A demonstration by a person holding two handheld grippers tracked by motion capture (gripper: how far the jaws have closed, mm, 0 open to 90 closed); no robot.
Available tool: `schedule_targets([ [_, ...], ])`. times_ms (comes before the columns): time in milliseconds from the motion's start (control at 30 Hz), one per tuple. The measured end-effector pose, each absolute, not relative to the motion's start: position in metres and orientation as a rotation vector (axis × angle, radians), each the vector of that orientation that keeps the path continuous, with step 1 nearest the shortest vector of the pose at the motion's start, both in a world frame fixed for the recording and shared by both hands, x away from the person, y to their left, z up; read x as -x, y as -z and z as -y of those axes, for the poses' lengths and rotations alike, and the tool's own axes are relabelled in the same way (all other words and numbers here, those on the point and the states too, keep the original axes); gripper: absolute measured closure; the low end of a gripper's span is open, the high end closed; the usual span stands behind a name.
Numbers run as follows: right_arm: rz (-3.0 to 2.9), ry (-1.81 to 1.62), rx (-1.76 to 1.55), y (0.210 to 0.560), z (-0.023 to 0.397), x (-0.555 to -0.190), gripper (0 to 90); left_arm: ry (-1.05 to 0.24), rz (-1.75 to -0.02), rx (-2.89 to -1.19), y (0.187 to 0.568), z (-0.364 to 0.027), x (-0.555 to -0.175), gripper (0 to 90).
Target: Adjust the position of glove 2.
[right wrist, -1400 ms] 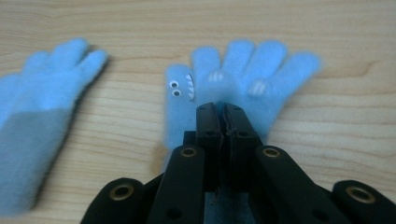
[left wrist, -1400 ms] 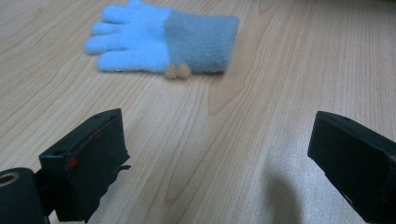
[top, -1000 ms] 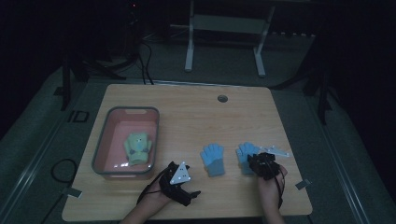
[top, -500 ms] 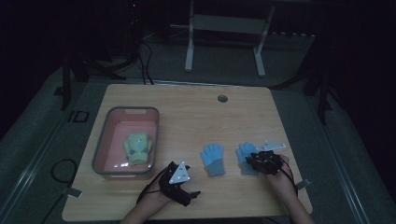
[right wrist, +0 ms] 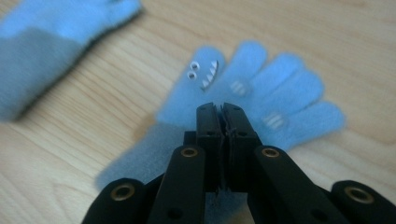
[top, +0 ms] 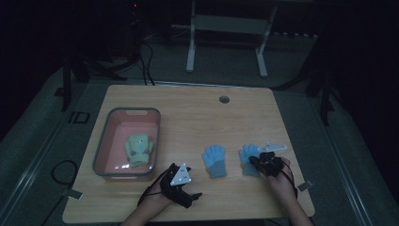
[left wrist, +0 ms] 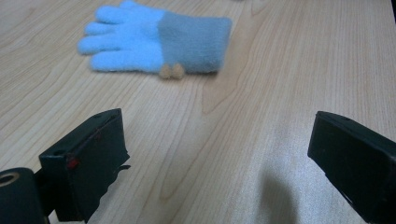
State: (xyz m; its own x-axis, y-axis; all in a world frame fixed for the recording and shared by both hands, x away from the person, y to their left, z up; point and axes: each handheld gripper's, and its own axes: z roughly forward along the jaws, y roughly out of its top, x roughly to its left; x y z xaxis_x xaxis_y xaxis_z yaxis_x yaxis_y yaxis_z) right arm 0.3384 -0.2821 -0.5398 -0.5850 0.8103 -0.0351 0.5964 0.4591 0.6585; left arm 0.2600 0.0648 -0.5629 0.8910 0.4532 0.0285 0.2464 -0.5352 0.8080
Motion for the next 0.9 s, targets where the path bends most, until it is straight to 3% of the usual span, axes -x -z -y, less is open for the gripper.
schedule_targets([
  [400,-2.332,-1.050,-1.031,0.482,0.252,-0.334,86.9,-0.292,-0.503,-2.156,0.563,-0.065,-0.261,4.6],
  [900,-2.458,-1.098,-0.871,0.483,0.189,-0.332,86.8,-0.295,-0.498,-2.153,0.563,-0.065,-0.260,4.6],
])
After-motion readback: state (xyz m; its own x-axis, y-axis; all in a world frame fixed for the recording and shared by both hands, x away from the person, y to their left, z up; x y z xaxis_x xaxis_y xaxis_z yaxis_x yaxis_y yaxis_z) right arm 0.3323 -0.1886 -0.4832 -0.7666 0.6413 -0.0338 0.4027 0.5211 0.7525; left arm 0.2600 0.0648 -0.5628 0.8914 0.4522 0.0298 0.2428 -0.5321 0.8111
